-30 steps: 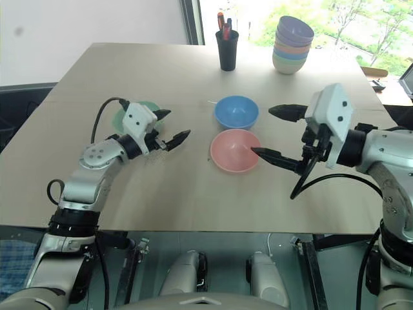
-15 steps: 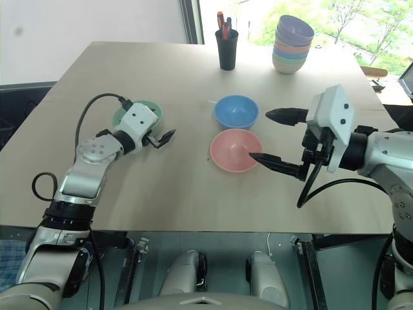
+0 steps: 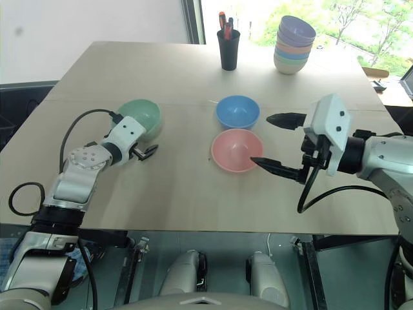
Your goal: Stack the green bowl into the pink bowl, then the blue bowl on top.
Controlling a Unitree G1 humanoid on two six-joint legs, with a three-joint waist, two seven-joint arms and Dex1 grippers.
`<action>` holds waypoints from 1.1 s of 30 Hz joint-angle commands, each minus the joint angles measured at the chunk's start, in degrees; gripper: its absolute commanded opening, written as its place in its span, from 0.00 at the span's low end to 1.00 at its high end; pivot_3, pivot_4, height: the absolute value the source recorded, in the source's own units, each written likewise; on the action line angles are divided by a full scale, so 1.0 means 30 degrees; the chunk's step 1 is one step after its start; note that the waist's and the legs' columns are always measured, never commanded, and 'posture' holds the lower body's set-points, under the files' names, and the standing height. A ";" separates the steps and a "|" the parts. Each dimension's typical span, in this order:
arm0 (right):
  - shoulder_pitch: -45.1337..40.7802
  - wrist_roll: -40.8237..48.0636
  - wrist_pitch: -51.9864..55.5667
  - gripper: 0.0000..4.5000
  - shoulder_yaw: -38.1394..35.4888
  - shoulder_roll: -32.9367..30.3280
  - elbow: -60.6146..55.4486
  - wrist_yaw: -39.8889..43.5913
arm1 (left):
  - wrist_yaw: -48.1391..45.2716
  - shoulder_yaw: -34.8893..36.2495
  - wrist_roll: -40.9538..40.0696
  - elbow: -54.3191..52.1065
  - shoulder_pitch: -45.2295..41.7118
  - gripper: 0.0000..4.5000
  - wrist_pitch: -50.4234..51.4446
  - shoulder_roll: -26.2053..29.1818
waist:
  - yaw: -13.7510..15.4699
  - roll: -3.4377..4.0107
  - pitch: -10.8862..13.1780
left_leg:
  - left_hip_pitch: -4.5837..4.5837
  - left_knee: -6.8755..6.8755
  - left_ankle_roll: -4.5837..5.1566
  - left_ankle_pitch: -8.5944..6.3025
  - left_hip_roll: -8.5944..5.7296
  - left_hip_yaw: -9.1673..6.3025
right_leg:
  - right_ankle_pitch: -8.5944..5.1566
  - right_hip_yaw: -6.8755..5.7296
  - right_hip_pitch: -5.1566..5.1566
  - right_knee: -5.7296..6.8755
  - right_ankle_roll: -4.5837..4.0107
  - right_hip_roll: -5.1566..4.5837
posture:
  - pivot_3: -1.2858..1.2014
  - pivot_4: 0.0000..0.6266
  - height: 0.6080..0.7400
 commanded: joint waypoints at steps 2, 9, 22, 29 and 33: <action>0.0036 0.0277 -0.0578 1.00 -0.0195 -0.0379 -0.0232 -0.0321 | 0.0079 -0.0086 0.0408 0.0301 -0.0343 0.60 -0.0360 0.0101 | 0.0001 0.0000 0.0000 | -0.0001 0.0000 0.0000 0.0000 0.0000 -0.0001 | 0.0000 -0.0001 0.0000 0.0001 0.0000 0.0001 | 0.52 0.24 1.00; 0.0067 0.0363 -0.0812 1.00 -0.0014 -0.0502 -0.0214 -0.0617 | 0.0023 -0.0126 0.0508 0.0763 -0.0543 0.01 -0.0740 -0.0026 | 0.0005 0.0008 -0.0007 | 0.0004 0.0005 0.0000 0.0000 0.0000 -0.0004 | 0.0001 -0.0001 0.0005 0.0005 0.0000 0.0001 | 0.52 0.24 1.00; 0.0333 0.0416 -0.1195 1.00 0.0216 -0.0795 -0.0135 -0.0865 | -0.2513 -0.1443 0.0336 0.0178 -0.2988 0.01 -0.3275 -0.0434 | 0.0369 -0.0035 0.0019 | -0.0015 0.0028 0.0000 0.0000 -0.0002 -0.0007 | 0.0003 -0.0011 0.0004 0.0010 0.0002 0.0000 | 0.52 0.24 1.00; 0.0592 -0.0138 -0.1861 1.00 0.0622 -0.1035 0.0016 -0.0839 | -0.7374 -0.4138 0.0142 -0.1278 -0.6164 0.01 -0.4253 -0.0415 | 0.0438 -0.0036 0.0021 | -0.0023 0.0028 0.0000 0.0000 -0.0003 -0.0003 | 0.0002 -0.0005 0.0003 -0.0001 0.0001 0.0004 | 0.52 0.24 1.00; 0.0572 -0.0351 -0.2201 1.00 0.0876 -0.0992 0.0200 -0.0859 | -0.8831 -0.5360 0.0758 -0.0425 -0.7620 0.01 -0.7179 -0.0544 | 0.0406 -0.0036 0.0022 | -0.0017 0.0031 0.0000 0.0001 -0.0003 -0.0005 | 0.0002 0.0000 0.0003 0.0004 0.0002 0.0011 | 0.52 0.24 1.00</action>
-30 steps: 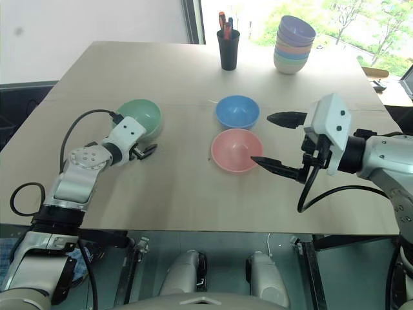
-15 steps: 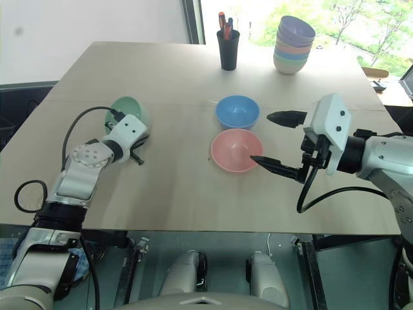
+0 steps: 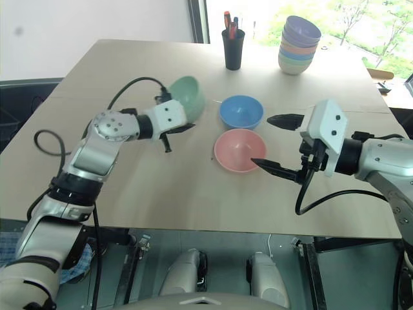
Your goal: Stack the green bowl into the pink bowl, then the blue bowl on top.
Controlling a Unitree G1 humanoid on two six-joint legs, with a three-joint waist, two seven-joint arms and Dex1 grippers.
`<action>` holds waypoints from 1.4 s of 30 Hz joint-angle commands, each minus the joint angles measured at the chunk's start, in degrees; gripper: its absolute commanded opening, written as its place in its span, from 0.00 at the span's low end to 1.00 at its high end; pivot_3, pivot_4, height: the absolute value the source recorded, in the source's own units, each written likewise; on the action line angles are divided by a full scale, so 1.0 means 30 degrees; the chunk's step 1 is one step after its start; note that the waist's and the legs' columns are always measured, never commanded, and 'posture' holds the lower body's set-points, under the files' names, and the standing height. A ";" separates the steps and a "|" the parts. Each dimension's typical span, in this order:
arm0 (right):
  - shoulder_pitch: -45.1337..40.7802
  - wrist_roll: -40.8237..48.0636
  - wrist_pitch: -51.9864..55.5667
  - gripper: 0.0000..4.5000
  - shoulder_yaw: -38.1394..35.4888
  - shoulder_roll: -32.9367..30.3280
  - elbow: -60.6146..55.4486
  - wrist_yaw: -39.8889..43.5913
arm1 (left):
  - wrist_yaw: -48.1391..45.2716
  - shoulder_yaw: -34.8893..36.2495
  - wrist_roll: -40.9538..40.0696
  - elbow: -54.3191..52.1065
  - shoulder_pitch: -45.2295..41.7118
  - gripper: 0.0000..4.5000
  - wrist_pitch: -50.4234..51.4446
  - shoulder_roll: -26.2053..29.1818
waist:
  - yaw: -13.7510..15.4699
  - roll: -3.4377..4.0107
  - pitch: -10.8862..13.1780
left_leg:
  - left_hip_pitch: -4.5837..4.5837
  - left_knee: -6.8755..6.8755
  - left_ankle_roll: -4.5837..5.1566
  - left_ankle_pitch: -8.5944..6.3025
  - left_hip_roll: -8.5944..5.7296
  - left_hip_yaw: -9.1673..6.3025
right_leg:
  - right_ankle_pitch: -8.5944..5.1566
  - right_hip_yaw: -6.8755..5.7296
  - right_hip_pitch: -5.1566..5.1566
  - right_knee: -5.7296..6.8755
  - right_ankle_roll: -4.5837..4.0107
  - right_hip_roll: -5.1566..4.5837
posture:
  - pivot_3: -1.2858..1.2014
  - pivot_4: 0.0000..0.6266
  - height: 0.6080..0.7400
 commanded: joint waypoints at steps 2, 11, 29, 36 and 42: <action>-0.0112 -0.0333 -0.0810 1.00 0.0084 -0.0162 0.0036 -0.0036 | -0.1782 -0.1382 0.0648 0.0837 -0.1675 0.01 -0.5114 -0.0142 | -0.0024 0.0001 0.0000 | 0.0004 0.0000 0.0000 0.0000 0.0000 0.0004 | 0.0000 0.0010 0.0000 0.0001 0.0000 0.0002 | 0.52 0.24 1.00; -0.0041 -0.0521 -0.1143 1.00 0.0323 -0.0139 0.0022 -0.0175 | -0.4673 -0.2313 -0.0744 0.3217 -0.3225 0.01 -1.2247 -0.1597 | 0.0005 0.0002 0.0003 | -0.0001 0.0010 0.0001 0.0000 0.0001 0.0004 | 0.0000 0.0008 -0.0001 -0.0001 0.0001 0.0003 | 0.52 0.24 1.00; 0.0260 -0.0599 -0.1263 1.00 0.0200 -0.0273 -0.0083 -0.0485 | -0.5763 -0.1688 -0.2634 0.3209 -0.2601 0.87 -1.2322 -0.2733 | -0.0019 0.0003 0.0003 | 0.0000 0.0024 0.0002 0.0002 0.0001 0.0003 | 0.0001 0.0012 0.0003 0.0007 0.0005 0.0005 | 0.52 0.24 1.00; -0.0040 -0.0593 -0.1125 1.00 0.0407 -0.0123 0.0379 -0.0625 | -0.3982 0.1460 -0.6574 0.2457 -0.1054 1.00 -0.6641 -0.3690 | -0.0051 0.0006 0.0002 | 0.0000 0.0028 0.0002 0.0002 0.0006 -0.0004 | 0.0000 0.0009 0.0003 0.0016 0.0007 0.0007 | 0.52 0.24 1.00; -0.1758 -0.1491 -0.1740 1.00 0.1254 -0.0372 0.2120 -0.0225 | -0.0833 0.4940 -0.9727 0.0548 0.1095 1.00 -0.0982 -0.3719 | -0.0213 0.0008 0.0000 | 0.0010 0.0037 0.0001 0.0003 0.0011 0.0000 | 0.0001 0.0013 0.0004 0.0033 0.0009 0.0007 | 0.52 0.24 1.00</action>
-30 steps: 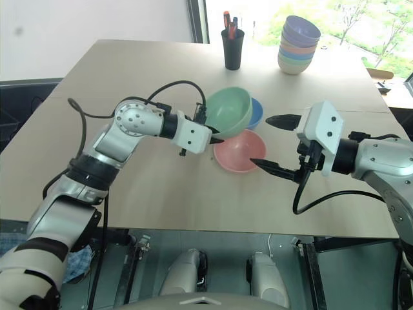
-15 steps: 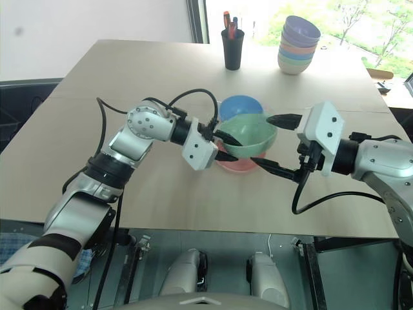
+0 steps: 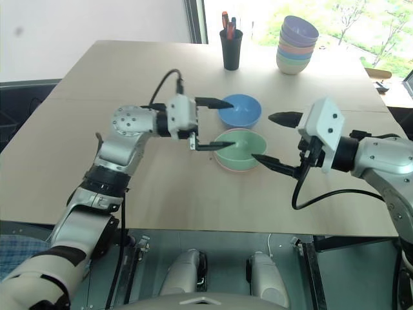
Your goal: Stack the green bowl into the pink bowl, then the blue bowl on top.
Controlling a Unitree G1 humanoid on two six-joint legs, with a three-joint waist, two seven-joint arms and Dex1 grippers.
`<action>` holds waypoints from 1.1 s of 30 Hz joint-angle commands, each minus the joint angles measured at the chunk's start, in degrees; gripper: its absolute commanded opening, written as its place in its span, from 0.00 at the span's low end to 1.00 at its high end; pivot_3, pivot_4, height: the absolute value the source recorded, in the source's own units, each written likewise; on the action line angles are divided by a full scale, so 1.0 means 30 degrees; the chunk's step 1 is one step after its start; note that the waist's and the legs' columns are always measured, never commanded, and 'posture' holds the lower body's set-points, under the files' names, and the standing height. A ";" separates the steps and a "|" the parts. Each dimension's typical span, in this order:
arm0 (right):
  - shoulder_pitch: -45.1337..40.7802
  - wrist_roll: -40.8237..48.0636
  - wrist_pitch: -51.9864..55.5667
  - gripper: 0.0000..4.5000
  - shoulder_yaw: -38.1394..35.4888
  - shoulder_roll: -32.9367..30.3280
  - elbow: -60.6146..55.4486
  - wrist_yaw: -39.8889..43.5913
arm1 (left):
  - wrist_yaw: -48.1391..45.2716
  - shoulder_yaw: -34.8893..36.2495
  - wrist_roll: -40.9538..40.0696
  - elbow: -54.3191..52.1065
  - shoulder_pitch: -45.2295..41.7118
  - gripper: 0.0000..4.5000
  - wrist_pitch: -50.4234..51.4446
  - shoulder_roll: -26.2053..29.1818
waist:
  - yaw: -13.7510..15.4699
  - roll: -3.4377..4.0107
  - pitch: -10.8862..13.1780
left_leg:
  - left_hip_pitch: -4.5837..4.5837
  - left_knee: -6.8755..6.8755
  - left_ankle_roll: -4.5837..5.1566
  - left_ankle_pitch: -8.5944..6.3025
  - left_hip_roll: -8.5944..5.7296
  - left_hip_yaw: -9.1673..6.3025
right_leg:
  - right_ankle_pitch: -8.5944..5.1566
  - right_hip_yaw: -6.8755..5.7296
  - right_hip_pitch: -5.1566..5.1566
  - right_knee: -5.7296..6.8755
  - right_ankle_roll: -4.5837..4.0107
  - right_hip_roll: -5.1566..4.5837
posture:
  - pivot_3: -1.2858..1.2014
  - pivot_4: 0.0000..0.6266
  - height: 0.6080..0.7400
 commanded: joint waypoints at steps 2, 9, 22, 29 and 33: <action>-0.1938 -0.1997 -0.1053 1.00 0.1253 -0.0678 0.2173 0.0395 | 0.2883 0.2709 -0.1555 -0.1891 0.1459 1.00 0.3426 0.0377 | -0.0157 0.0002 -0.0001 | 0.0006 0.0001 0.0000 0.0000 0.0000 -0.0003 | 0.0000 -0.0001 0.0003 0.0004 0.0000 -0.0001 | 0.52 0.24 1.00; -0.6118 -0.8275 -0.5878 1.00 0.5578 -0.0410 0.9248 0.1150 | 0.5211 0.4558 -0.1861 -0.4368 0.3644 1.00 0.6269 0.1569 | -0.0272 0.0007 0.0005 | 0.0006 -0.0005 0.0000 0.0000 -0.0001 0.0010 | 0.0001 0.0002 -0.0003 -0.0006 -0.0002 -0.0003 | 0.52 0.24 1.00; -1.3180 -1.8246 -2.0402 1.00 1.2093 0.3684 2.3923 0.0755 | 0.5830 0.6513 -0.4101 -0.8589 0.7965 1.00 0.9252 0.2774 | -0.0360 0.0051 0.0041 | 0.0003 -0.0027 -0.0042 0.0024 0.0008 0.0057 | 0.0001 0.0026 -0.0042 -0.0011 -0.0007 -0.0007 | 0.52 0.24 1.00; -1.6348 -2.3606 -2.4917 1.00 1.5174 0.5471 2.9262 -0.3080 | 0.6533 0.7407 -0.4607 -0.9808 0.9012 1.00 0.9558 0.2882 | -0.0384 0.0085 0.0069 | 0.0001 -0.0026 -0.0084 0.0047 0.0007 0.0081 | 0.0004 0.0037 -0.0051 -0.0005 -0.0010 -0.0017 | 0.52 0.24 1.00; -1.7471 -2.5371 -2.6383 1.00 1.6065 0.6524 3.1697 -0.4967 | 0.6604 0.7781 -0.5122 -1.0322 0.9532 1.00 0.9905 0.3188 | -0.0579 0.0097 0.0077 | 0.0014 -0.0047 -0.0090 0.0051 0.0019 0.0097 | 0.0004 0.0052 -0.0070 0.0019 -0.0015 -0.0008 | 0.52 0.24 1.00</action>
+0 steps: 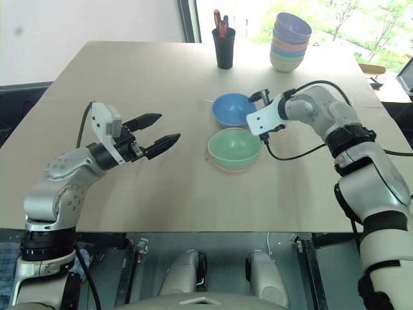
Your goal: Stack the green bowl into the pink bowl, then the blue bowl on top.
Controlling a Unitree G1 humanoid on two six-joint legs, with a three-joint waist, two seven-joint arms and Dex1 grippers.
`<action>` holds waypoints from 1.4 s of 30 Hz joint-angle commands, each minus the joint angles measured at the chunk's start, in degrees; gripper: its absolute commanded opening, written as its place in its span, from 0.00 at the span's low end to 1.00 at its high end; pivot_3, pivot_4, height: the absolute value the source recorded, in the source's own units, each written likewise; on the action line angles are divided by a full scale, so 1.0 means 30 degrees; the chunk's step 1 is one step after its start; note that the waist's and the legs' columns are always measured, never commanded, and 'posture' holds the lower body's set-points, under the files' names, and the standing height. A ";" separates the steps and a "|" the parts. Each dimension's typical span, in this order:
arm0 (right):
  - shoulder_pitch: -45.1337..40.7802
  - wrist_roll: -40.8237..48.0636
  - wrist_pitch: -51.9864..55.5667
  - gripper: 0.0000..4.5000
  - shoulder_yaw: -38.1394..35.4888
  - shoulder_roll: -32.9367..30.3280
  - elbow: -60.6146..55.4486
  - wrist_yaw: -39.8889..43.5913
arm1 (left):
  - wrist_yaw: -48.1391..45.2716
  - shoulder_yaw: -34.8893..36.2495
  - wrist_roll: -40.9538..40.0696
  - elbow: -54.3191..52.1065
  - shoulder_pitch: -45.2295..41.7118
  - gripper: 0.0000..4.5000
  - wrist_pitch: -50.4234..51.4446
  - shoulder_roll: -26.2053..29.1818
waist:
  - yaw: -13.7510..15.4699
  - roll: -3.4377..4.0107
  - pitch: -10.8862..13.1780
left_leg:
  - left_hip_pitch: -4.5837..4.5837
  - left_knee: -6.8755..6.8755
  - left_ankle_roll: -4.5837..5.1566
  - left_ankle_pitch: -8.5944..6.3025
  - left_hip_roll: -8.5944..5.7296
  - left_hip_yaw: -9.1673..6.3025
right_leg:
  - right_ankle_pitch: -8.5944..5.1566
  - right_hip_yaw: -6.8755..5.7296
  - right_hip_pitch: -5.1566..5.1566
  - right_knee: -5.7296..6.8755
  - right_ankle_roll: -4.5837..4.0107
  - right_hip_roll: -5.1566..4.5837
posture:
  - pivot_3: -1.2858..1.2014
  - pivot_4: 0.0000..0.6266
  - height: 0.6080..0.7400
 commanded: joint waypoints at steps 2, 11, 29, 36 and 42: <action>-0.1590 -0.1754 -0.1487 1.00 0.0669 0.0801 0.2097 -0.2210 | 0.0067 0.1014 -0.0763 -0.1141 0.0440 1.00 0.0174 0.0501 | -0.0070 0.0003 0.0002 | -0.0005 0.0002 -0.0002 0.0001 -0.0001 0.0007 | 0.0001 0.0003 0.0000 -0.0004 0.0002 -0.0007 | 0.52 0.24 1.00; -0.2501 -0.2608 -0.2047 0.94 0.0808 0.2397 0.4129 -0.3440 | 0.0198 0.1055 -0.0884 -0.1362 0.0908 1.00 -0.0013 0.0665 | -0.0258 0.0004 0.0003 | -0.0002 0.0000 -0.0006 0.0003 -0.0004 0.0006 | 0.0002 -0.0001 0.0001 0.0006 0.0000 -0.0013 | 0.52 0.24 1.00; -0.2722 -0.2302 -0.2723 0.10 0.0314 0.1949 0.4281 -0.3175 | 0.0190 0.0662 -0.0924 -0.1171 0.0749 1.00 -0.0198 0.0733 | -0.0282 0.0008 0.0005 | -0.0002 -0.0002 -0.0006 0.0002 -0.0004 0.0003 | 0.0002 -0.0002 0.0001 0.0011 0.0000 -0.0014 | 0.52 0.24 1.00; -0.2960 -0.1463 -0.3071 0.10 -0.0693 0.0672 0.3420 -0.2287 | -0.0319 0.0098 -0.0577 -0.0409 0.0147 1.00 -0.0556 0.0658 | -0.0279 0.0012 0.0008 | -0.0004 -0.0005 -0.0006 0.0002 -0.0005 0.0005 | 0.0002 -0.0002 0.0000 0.0006 0.0000 -0.0015 | 0.52 0.24 1.00; -0.2609 -0.1186 -0.3088 0.10 -0.1069 0.0354 0.2826 -0.1665 | -0.0771 -0.0380 -0.0235 0.0436 -0.0542 1.00 -0.1003 0.0593 | -0.0310 0.0016 0.0010 | 0.0006 -0.0013 -0.0004 0.0001 -0.0005 0.0015 | 0.0002 0.0008 -0.0001 0.0007 0.0001 -0.0013 | 0.52 0.24 1.00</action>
